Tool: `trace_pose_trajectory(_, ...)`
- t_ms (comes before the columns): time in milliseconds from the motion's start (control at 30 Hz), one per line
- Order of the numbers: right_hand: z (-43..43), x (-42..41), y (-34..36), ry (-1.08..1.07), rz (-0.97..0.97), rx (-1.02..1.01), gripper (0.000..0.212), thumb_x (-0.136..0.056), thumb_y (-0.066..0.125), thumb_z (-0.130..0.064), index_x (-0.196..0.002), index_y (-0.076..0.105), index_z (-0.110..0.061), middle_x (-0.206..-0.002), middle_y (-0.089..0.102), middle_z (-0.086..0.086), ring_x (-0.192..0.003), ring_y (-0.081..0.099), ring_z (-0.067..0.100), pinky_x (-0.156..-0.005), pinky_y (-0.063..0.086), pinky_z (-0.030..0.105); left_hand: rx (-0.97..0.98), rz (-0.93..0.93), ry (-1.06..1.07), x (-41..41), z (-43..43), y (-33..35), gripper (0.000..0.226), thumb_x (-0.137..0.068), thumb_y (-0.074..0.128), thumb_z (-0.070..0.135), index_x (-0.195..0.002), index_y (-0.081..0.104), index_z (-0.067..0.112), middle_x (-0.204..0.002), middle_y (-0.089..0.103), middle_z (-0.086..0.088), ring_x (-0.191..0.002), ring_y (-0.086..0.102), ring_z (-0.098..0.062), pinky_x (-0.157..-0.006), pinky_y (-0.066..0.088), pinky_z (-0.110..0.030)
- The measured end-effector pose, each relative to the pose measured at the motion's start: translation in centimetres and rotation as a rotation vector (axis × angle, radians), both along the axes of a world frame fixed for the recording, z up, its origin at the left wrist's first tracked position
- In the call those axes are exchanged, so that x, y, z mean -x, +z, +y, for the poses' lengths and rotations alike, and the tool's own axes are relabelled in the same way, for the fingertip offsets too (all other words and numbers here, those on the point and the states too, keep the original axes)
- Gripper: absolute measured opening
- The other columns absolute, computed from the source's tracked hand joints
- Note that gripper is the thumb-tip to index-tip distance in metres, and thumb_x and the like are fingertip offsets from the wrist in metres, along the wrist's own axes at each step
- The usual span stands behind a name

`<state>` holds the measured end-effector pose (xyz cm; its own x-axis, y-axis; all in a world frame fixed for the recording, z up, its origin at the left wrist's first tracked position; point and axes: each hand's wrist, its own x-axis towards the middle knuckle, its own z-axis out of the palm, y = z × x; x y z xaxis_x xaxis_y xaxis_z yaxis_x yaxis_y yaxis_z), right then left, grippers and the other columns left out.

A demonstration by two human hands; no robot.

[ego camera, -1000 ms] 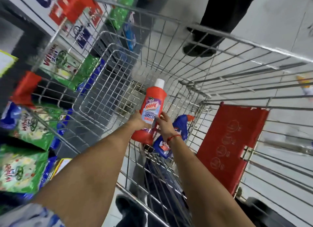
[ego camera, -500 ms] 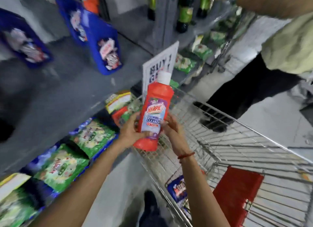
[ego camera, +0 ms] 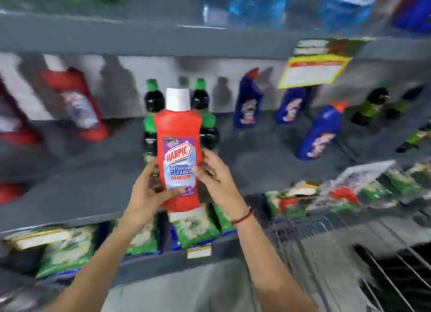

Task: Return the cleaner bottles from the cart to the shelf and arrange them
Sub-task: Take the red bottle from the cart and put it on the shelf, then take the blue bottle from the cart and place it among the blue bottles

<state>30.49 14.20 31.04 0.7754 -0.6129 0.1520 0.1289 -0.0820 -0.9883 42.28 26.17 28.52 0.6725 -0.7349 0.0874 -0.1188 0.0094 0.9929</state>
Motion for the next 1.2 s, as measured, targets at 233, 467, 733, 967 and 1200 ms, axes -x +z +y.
trace_pose_trajectory(233,7.2,-12.8,0.6,0.264,0.034,0.063,0.044,-0.085,0.056,-0.003,-0.127,0.041,0.001,-0.134,0.051,0.019,-0.117,0.051,0.021,-0.095,0.047,0.021,-0.005,-0.089,0.341,-8.7,9.7,0.6,0.078,-0.045,0.087,0.025,-0.116,0.054,0.017,-0.108,0.067,-0.017,-0.088,0.064,-0.024,-0.084,0.053,-0.037)
trace_pose_trajectory(467,9.9,-19.0,-0.2,0.368,0.042,0.116,0.041,-0.085,0.053,0.001,-0.124,0.042,-0.004,-0.124,0.055,0.014,-0.108,0.053,0.015,-0.077,0.048,0.005,-0.125,-0.204,0.440,-15.1,13.3,-1.2,0.083,-0.048,0.088,0.032,-0.123,0.054,0.020,-0.109,0.064,-0.023,-0.095,0.067,-0.028,-0.086,0.055,-0.045)
trace_pose_trajectory(733,9.2,-20.5,-1.4,0.342,0.092,0.133,0.047,-0.086,0.053,0.000,-0.130,0.038,-0.005,-0.132,0.052,0.019,-0.118,0.052,0.020,-0.081,0.049,0.007,-0.152,-0.243,0.437,-16.1,12.3,-2.9,0.072,-0.054,0.087,0.022,-0.119,0.057,0.015,-0.105,0.063,-0.021,-0.091,0.067,-0.024,-0.080,0.056,-0.027)
trace_pose_trajectory(967,9.1,-17.5,-1.2,0.220,0.152,0.243,0.045,-0.086,0.056,-0.012,-0.129,0.042,-0.009,-0.127,0.056,0.016,-0.112,0.054,0.016,-0.084,0.050,0.013,-0.138,-0.153,0.494,-14.8,12.0,-3.6,0.055,-0.066,0.081,0.012,-0.116,0.058,0.007,-0.114,0.066,-0.018,-0.100,0.066,-0.026,-0.086,0.055,-0.038)
trace_pose_trajectory(1200,3.2,-5.5,-1.4,-0.069,0.139,0.215,0.023,-0.085,0.058,-0.014,-0.107,0.060,-0.012,-0.104,0.067,0.004,-0.082,0.059,-0.002,-0.072,0.048,0.010,-0.015,-0.096,0.761,-3.4,8.1,-4.8,0.042,-0.082,0.066,0.016,-0.120,0.051,0.009,-0.111,0.048,-0.008,-0.087,0.054,-0.007,-0.076,0.046,-0.005)
